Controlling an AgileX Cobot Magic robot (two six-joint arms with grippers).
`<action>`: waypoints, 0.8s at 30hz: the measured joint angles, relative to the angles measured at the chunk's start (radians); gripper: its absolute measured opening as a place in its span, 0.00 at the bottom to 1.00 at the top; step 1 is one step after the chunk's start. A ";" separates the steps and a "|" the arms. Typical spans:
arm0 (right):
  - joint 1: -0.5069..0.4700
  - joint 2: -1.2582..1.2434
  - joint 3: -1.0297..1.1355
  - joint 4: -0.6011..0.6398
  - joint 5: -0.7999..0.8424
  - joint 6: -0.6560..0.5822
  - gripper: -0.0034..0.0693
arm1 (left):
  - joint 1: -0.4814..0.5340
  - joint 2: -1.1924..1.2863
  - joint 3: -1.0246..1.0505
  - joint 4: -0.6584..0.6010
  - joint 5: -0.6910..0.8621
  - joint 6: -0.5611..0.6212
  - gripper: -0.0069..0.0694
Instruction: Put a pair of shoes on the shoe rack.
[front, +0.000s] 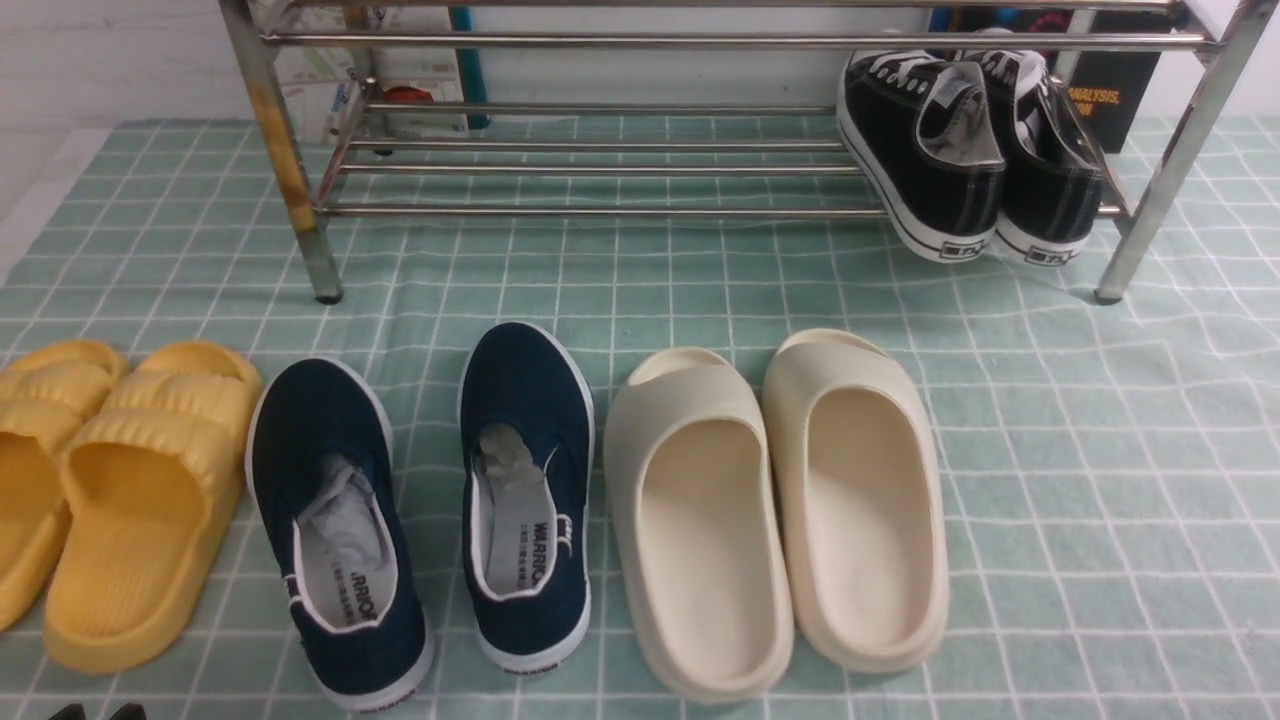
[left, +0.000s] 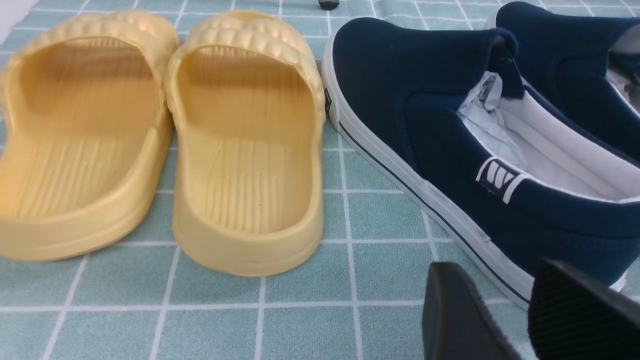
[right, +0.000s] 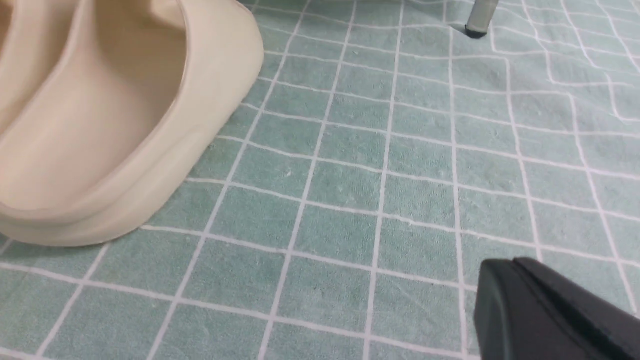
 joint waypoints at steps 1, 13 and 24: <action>0.000 -0.038 0.000 0.000 0.027 0.000 0.07 | 0.000 0.000 0.000 0.000 0.000 0.000 0.40; 0.000 -0.132 0.000 0.000 0.084 -0.001 0.07 | 0.000 0.000 0.000 0.000 -0.001 0.000 0.40; 0.000 -0.132 0.000 0.000 0.084 -0.001 0.08 | 0.000 0.000 0.000 0.000 -0.001 0.000 0.40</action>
